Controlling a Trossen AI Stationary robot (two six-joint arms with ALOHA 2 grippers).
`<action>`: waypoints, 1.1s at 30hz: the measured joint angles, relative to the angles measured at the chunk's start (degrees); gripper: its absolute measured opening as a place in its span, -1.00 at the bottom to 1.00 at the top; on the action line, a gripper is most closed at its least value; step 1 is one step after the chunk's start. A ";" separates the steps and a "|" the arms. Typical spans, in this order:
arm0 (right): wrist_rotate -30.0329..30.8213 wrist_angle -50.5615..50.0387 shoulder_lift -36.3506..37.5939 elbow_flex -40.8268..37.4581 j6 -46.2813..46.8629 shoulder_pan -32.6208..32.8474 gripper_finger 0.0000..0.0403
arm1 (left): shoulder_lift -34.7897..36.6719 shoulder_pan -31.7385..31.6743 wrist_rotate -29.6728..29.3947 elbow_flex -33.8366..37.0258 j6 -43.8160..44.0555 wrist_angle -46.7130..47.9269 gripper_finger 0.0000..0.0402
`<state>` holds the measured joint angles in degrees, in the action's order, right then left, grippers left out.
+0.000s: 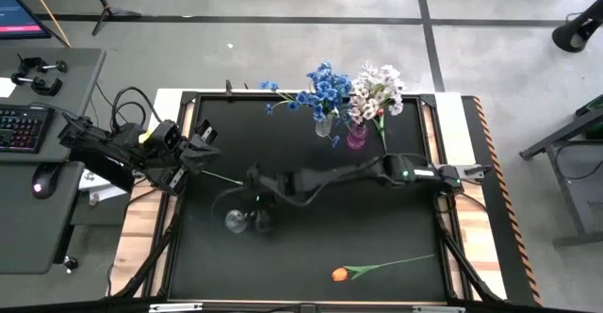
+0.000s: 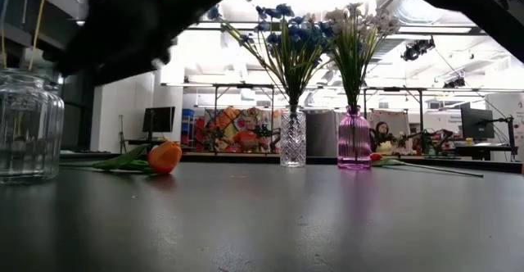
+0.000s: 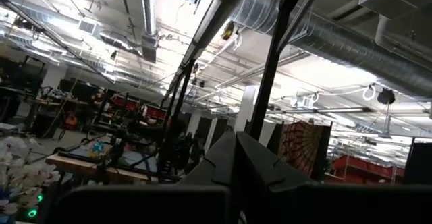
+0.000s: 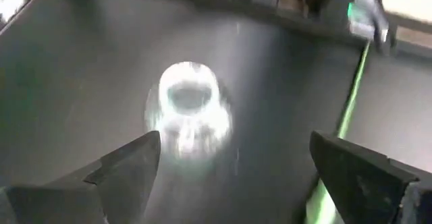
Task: Sort flowers into vase by color
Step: Put the bottom right orange flowers into the bottom transparent vase
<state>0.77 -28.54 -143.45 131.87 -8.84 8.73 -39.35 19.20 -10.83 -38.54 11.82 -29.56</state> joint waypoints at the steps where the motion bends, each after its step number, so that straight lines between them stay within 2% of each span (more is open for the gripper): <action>1: -1.82 -2.33 1.55 -0.90 0.28 -0.78 0.82 | 0.00 0.01 0.00 0.02 -0.02 0.05 -1.00; 7: -13.75 -15.32 11.02 -7.50 1.00 -5.68 0.82 | 0.00 0.02 0.21 0.02 -1.07 1.48 -1.00; 10: -20.81 -16.14 16.38 -14.15 1.58 -6.52 0.82 | -0.02 0.00 0.20 0.02 -1.47 2.53 -1.00; 13: -23.38 -15.11 22.62 -23.76 4.32 -5.45 0.82 | -0.02 0.02 0.20 0.02 -1.47 3.22 -1.00; 18: -22.94 -7.65 34.01 -44.37 14.64 -0.84 0.82 | -0.26 0.02 0.20 0.02 -1.49 3.25 -1.00; 22: -23.30 1.06 43.45 -59.21 31.98 5.55 0.82 | -0.58 -0.02 0.19 0.02 -1.59 4.18 -1.00; 26: -21.96 8.60 51.06 -69.39 50.14 12.91 0.82 | -1.23 -0.07 -0.50 0.02 -3.29 5.47 -1.00; 28: -18.15 13.49 54.15 -72.95 59.18 16.81 0.82 | -1.42 -0.07 -1.34 0.02 -4.25 5.84 -1.00; 31: -8.77 19.68 57.24 -76.52 73.07 22.45 0.82 | -1.95 -0.07 -2.29 0.02 -4.48 5.58 -1.00; 33: -3.77 21.99 58.19 -77.49 76.40 25.12 0.82 | -2.18 -0.07 -2.40 0.02 -4.48 5.79 -1.00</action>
<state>-3.00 -6.55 -85.26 54.39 67.56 33.85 -41.53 19.14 -13.23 -38.52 7.33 -23.78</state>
